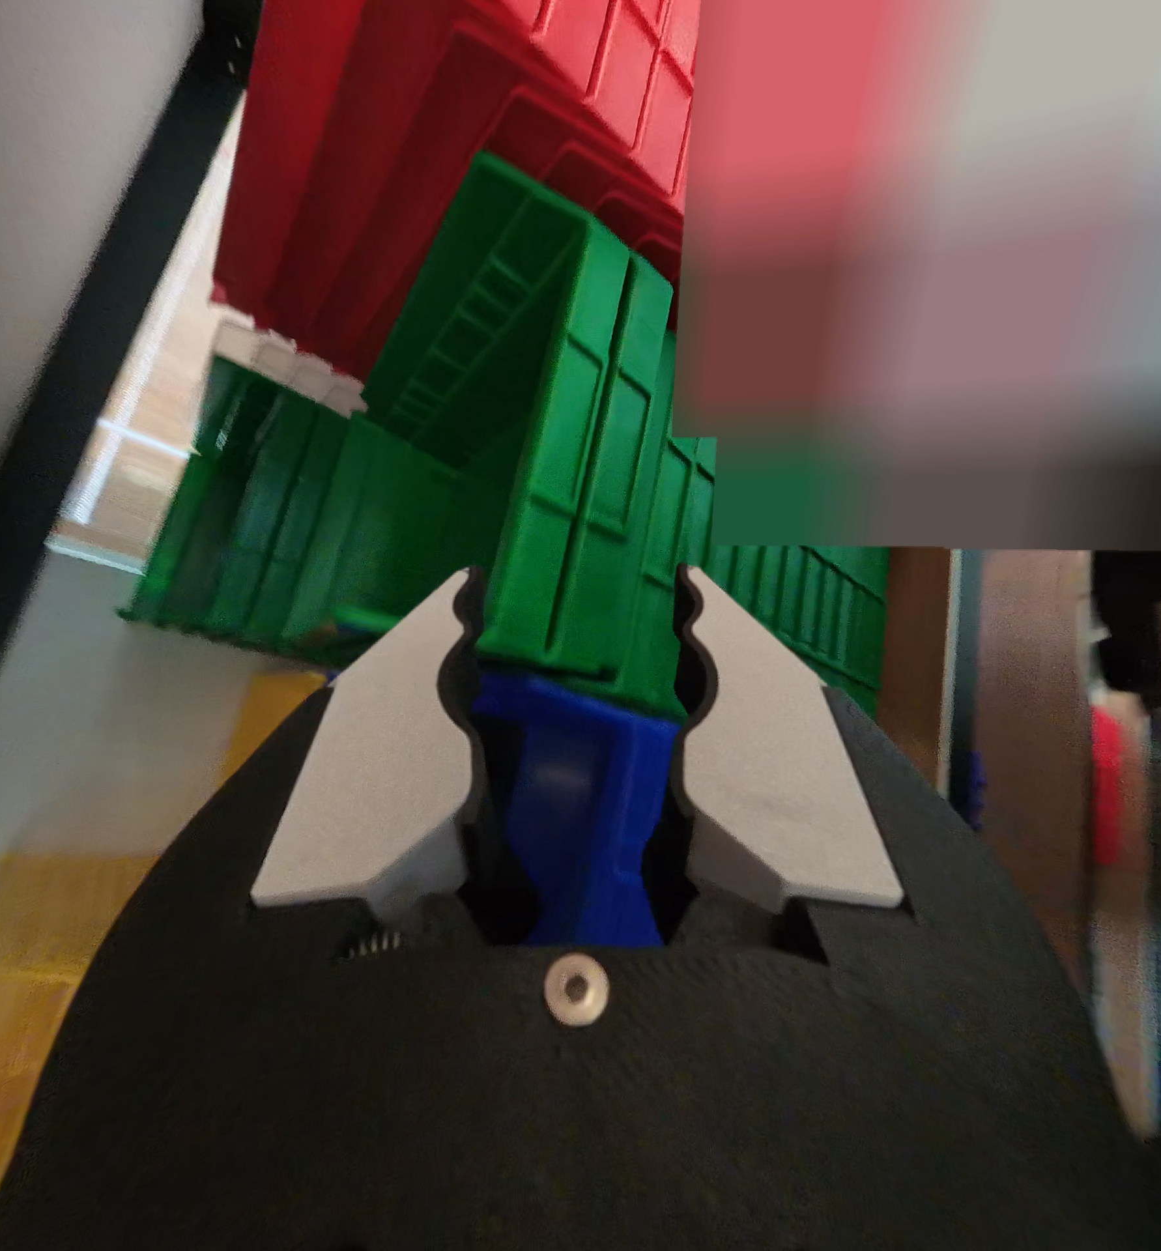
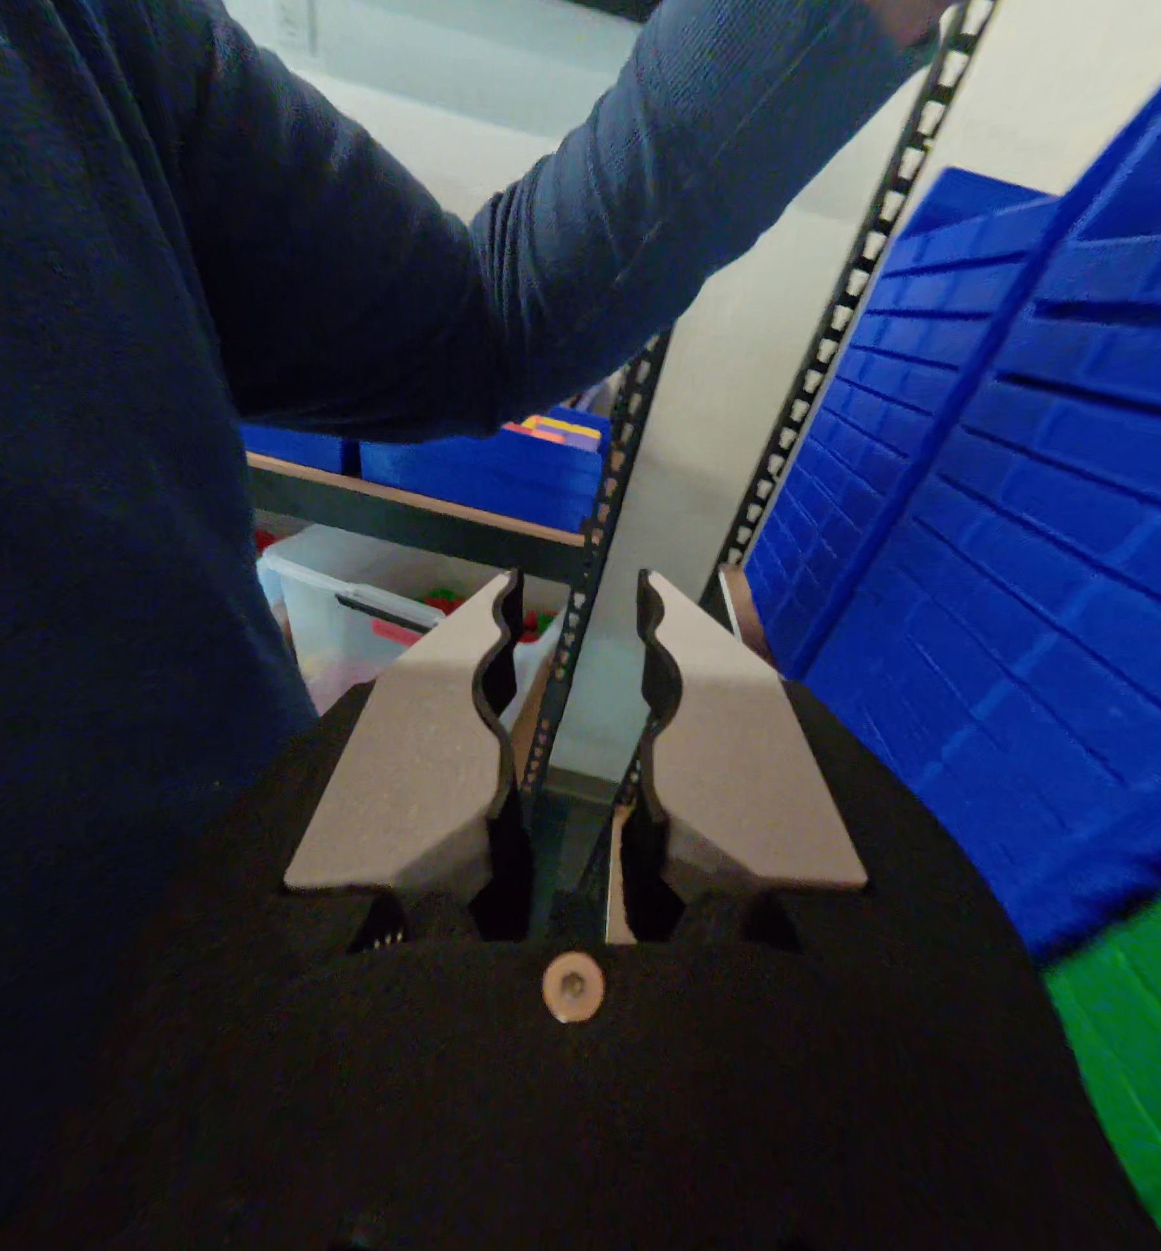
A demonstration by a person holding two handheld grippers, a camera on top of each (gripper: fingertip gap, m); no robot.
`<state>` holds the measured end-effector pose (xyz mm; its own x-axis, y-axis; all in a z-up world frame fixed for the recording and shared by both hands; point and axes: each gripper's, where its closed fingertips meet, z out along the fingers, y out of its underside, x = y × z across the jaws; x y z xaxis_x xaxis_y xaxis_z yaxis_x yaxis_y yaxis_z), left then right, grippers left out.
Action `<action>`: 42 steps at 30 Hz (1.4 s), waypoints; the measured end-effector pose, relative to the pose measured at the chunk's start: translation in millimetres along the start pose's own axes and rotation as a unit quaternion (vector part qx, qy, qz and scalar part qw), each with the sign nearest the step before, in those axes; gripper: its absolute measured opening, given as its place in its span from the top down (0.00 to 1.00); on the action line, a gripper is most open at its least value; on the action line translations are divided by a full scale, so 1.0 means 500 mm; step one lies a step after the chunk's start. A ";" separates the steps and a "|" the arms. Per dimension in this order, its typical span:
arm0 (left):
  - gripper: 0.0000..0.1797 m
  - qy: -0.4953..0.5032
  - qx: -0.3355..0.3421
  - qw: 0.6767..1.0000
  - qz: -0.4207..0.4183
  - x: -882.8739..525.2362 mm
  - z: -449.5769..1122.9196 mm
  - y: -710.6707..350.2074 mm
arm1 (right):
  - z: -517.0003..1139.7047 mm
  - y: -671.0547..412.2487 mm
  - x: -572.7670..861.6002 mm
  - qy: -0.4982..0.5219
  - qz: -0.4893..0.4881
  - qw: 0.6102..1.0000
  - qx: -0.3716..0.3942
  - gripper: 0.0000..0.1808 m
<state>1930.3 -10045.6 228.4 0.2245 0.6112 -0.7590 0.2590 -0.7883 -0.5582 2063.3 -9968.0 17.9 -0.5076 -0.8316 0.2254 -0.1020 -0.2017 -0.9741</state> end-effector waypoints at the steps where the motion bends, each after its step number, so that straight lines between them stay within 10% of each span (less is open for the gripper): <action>1: 0.69 -0.005 -0.003 1.000 0.020 0.006 0.025 -0.020 | -0.033 0.001 -0.008 0.020 0.002 1.000 -0.006 0.82; 15: 0.75 -0.084 0.024 0.990 0.111 0.060 0.238 -0.376 | -0.701 -0.241 0.150 0.299 -0.241 0.923 0.009 0.81; 24: 0.74 -0.177 -0.078 0.967 0.169 -0.029 0.428 -0.438 | -0.869 -0.290 0.220 0.315 -0.239 0.917 0.044 0.83; 42: 0.88 -0.268 -0.072 0.935 0.218 -0.030 0.443 -0.459 | -0.897 -0.373 0.313 0.355 -0.232 0.904 0.048 0.86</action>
<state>1659.4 -9889.7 293.6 -0.1551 0.0787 -0.9848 0.3856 -0.9129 -0.1337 1619.3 -9828.5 227.1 -0.8537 -0.1112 0.5088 -0.3877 -0.5167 -0.7634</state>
